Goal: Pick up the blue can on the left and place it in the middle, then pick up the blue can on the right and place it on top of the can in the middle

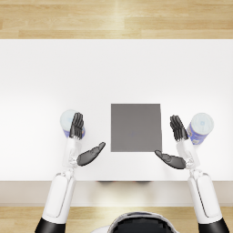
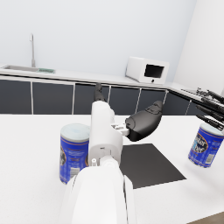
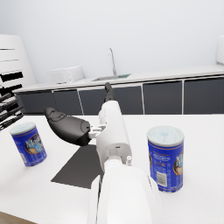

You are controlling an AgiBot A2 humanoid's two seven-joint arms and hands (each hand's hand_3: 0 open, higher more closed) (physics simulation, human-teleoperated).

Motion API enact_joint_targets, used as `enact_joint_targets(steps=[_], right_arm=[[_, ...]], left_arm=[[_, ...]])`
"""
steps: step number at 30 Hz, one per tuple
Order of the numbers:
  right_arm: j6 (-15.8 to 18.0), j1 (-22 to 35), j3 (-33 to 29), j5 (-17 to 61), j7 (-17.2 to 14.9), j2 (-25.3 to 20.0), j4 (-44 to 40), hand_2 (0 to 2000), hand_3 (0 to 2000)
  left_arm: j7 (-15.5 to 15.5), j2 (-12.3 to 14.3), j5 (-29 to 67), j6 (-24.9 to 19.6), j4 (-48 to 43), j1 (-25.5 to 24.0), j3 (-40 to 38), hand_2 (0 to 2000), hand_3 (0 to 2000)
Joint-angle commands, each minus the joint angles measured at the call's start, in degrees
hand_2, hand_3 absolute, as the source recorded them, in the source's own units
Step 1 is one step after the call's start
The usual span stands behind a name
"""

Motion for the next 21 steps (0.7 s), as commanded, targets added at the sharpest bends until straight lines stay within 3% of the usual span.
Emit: enact_joint_targets(steps=[1,3,5,8,17,21], right_arm=[[0.0,0.0,0.0,0.0,0.0,0.0,0.0,0,0],[0.0,0.1,1.7,0.0,0.0,-0.1,-0.9,0,0],[-2.8,1.0,-0.2,0.0,2.8,-0.9,-0.3,0,0],[-4.6,2.0,-3.9,0.0,4.7,-1.8,0.1,0,0],[-5.7,1.1,-15.7,23.0,5.7,-2.6,0.8,0,0],[-5.7,0.0,-18.6,27.8,5.8,-3.0,-1.2,0,0]], left_arm=[[0.0,0.0,0.0,0.0,0.0,0.0,0.0,0,0],[0.0,0.1,0.0,0.0,0.9,0.1,1.7,0,0],[-2.8,0.8,0.0,-2.8,0.6,1.0,-1.0,0,0],[-4.7,2.0,2.5,-4.7,0.7,3.0,-5.9,0,0],[-5.7,3.0,25.5,-5.7,4.5,4.4,-14.0,0,0],[-5.8,3.4,30.3,-5.8,8.9,5.0,-14.5,0,0]])
